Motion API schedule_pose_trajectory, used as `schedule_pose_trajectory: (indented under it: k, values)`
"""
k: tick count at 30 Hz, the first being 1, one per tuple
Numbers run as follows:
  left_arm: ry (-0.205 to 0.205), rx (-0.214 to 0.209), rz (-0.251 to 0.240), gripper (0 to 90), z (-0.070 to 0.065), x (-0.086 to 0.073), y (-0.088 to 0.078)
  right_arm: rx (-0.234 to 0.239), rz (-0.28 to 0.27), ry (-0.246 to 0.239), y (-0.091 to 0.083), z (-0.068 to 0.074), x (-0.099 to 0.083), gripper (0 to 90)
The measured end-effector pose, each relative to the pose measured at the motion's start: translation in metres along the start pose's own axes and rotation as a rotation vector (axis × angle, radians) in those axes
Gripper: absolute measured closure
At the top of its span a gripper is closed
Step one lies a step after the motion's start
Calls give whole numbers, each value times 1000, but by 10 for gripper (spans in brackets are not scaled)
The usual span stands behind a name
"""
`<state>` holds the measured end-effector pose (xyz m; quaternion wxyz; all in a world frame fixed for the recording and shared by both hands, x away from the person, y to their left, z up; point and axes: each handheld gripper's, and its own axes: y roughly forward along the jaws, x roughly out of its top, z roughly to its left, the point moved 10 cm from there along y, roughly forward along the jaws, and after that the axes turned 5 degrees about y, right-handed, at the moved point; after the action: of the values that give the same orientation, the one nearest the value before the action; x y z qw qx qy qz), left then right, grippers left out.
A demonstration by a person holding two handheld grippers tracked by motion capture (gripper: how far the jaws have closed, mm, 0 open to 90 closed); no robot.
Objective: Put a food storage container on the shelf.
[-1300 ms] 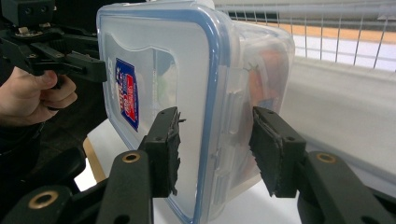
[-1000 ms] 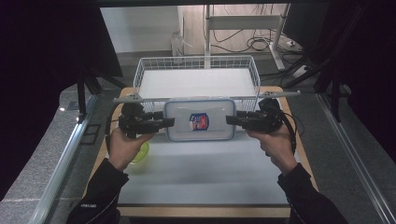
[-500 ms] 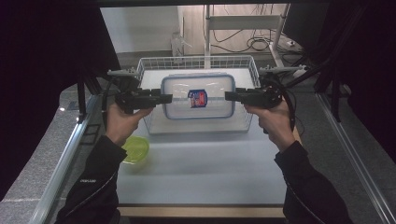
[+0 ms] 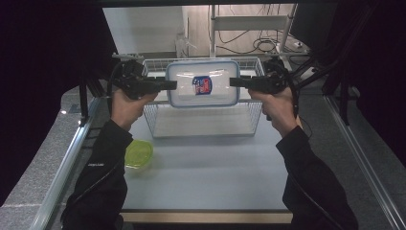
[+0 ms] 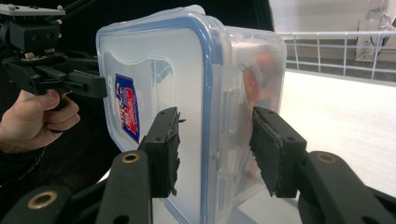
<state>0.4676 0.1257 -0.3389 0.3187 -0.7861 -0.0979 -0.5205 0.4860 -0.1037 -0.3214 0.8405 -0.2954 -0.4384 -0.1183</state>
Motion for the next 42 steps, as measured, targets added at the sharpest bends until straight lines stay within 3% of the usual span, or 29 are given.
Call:
schedule_pose_trajectory:
  k: [7,15,20,25,31,35,38,40,42]
  values:
    - [-26,8,-12,492,19,9,6,0,-7,17,14,-10,13,533]
    - [-55,9,-14,491,30,8,16,-4,-15,41,23,-23,18,532]
    - [-63,10,-12,489,33,6,20,-7,-15,54,26,-28,17,531]
    - [-68,5,-40,492,34,8,22,5,-21,81,28,-34,14,527]
    - [-22,23,-36,428,32,-1,26,-1,-44,77,30,-35,13,511]
    - [-12,29,-44,395,32,-6,27,-1,-44,85,32,-37,9,500]
    - [-16,21,-48,414,32,-8,23,-24,-29,71,35,-42,4,543]
    - [-24,23,-38,381,32,-9,24,-45,-14,63,37,-45,0,539]
    - [-55,13,-37,362,35,-10,25,-46,-16,78,40,-47,-2,530]
